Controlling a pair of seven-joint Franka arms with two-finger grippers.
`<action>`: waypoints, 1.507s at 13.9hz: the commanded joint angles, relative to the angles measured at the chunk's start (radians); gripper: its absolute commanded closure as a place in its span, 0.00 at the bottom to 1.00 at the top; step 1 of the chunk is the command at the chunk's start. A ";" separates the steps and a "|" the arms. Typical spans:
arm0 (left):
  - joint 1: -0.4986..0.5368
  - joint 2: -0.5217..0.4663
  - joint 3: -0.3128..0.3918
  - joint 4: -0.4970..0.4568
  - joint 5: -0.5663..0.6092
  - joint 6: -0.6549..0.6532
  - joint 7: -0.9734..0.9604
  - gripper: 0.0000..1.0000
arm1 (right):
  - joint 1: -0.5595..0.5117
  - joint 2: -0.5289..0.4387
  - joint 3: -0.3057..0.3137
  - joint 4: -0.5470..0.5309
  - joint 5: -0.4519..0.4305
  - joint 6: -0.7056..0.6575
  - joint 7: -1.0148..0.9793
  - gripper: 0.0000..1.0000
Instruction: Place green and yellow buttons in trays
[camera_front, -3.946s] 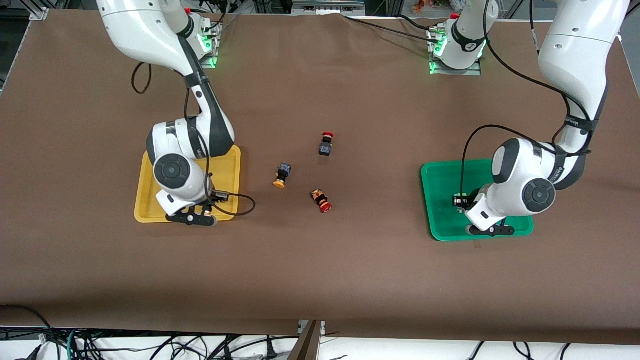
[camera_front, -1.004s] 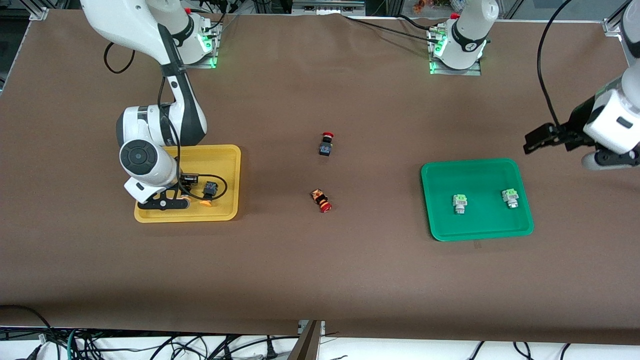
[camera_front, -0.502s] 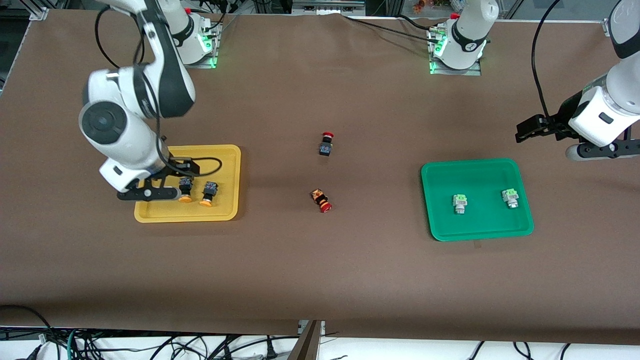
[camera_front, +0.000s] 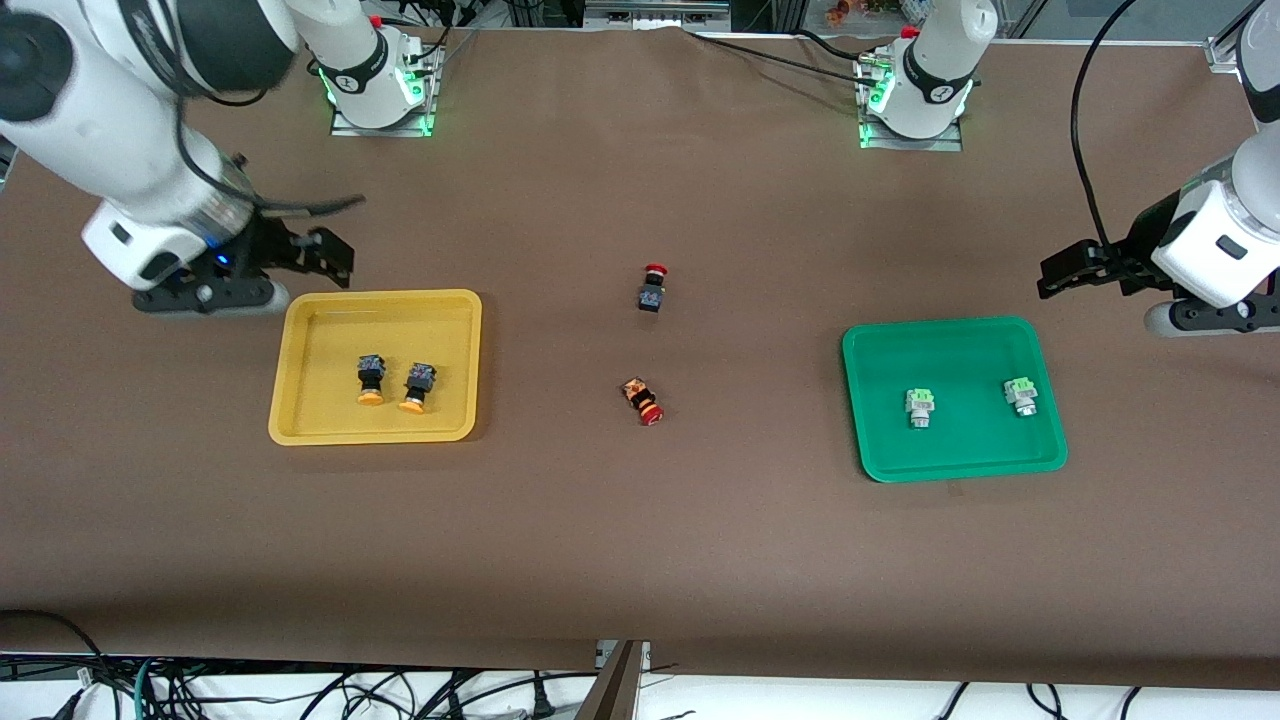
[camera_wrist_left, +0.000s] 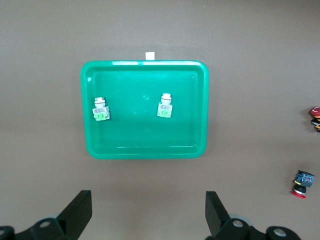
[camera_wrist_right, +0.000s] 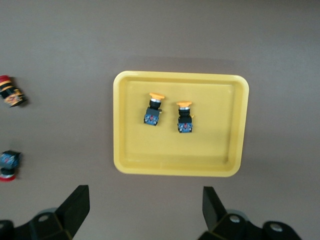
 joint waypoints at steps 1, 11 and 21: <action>0.006 0.044 0.010 0.070 -0.022 -0.039 0.020 0.00 | -0.140 -0.070 0.129 -0.022 -0.043 -0.052 -0.042 0.00; 0.011 0.067 0.012 0.086 -0.024 -0.039 0.021 0.00 | -0.284 -0.046 0.223 -0.014 -0.069 -0.012 -0.126 0.00; 0.003 0.067 0.007 0.088 -0.018 -0.040 0.020 0.00 | -0.249 -0.020 0.214 0.012 -0.069 0.049 -0.087 0.00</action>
